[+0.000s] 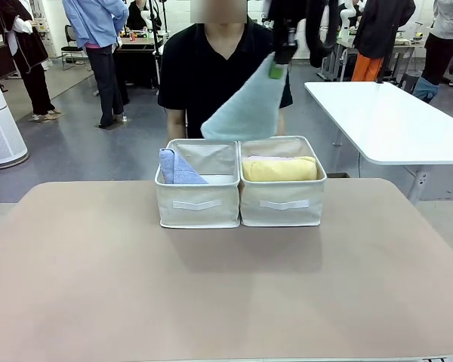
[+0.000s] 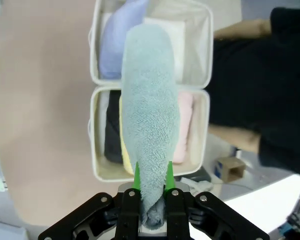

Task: Sort the towels based on their folding style.
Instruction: Pick up another triangle-folded towel from the table and place it in the left Fabric basket.

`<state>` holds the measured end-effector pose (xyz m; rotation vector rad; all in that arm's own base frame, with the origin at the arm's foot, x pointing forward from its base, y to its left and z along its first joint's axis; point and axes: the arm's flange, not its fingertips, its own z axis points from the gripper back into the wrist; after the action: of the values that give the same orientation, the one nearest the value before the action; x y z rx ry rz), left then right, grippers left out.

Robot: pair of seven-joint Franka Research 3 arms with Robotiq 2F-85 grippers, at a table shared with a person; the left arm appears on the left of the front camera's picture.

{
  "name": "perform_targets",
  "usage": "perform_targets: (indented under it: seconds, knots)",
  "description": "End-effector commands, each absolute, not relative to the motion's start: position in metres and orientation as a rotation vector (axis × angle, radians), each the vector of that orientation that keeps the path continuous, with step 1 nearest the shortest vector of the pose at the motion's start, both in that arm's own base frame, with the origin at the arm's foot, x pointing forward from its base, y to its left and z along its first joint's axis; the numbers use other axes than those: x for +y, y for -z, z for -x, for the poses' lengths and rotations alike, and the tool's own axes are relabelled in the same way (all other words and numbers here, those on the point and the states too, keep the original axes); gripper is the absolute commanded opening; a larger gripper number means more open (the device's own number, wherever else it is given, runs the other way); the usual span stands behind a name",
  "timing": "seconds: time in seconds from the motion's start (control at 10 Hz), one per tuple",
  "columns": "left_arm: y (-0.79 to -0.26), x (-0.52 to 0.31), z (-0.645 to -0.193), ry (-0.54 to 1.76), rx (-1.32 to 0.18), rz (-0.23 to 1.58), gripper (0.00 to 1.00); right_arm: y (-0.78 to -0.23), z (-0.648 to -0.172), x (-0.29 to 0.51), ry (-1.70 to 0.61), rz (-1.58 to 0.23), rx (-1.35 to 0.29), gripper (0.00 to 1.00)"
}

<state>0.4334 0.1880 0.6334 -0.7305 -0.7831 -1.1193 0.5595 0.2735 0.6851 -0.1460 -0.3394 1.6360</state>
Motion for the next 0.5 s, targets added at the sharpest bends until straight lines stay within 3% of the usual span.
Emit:
perform_targets:
  seconds: [0.0,0.4]
  knots:
    - [-0.634,0.187,-0.431,1.121,-0.788,0.735,1.00,-0.690,-0.572,0.295,-1.605,0.220,-0.333,0.17]
    - [-0.634,0.187,-0.431,1.121,-0.788,0.735,1.00,-0.682,-0.587,0.324,-1.625,0.241,-0.388,0.17]
